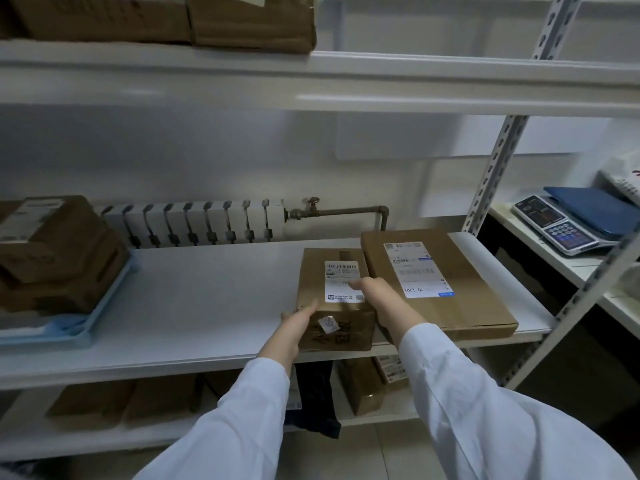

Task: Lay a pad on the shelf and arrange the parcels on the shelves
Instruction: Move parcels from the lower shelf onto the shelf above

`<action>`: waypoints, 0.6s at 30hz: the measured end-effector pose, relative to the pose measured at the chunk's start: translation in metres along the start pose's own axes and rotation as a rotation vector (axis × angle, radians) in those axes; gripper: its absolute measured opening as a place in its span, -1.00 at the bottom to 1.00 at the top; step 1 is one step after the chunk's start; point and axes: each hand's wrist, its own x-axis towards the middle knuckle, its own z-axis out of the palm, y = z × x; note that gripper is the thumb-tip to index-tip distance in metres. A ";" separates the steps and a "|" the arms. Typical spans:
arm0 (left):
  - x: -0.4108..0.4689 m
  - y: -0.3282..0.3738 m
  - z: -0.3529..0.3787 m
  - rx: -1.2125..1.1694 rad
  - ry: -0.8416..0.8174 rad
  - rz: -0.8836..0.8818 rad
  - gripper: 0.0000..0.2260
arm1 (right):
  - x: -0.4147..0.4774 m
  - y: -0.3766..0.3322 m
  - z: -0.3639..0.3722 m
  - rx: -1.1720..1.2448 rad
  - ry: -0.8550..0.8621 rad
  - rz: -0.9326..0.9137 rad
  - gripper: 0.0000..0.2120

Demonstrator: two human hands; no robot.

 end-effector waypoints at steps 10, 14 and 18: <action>-0.021 0.029 -0.009 -0.091 0.081 0.060 -0.18 | -0.020 -0.019 0.005 0.111 0.030 -0.118 -0.42; -0.038 0.052 -0.015 -0.085 0.074 0.152 -0.28 | -0.040 -0.037 0.006 0.186 0.027 -0.250 -0.44; -0.061 0.077 -0.027 -0.066 0.092 0.275 -0.30 | -0.065 -0.057 0.008 0.271 0.040 -0.318 -0.57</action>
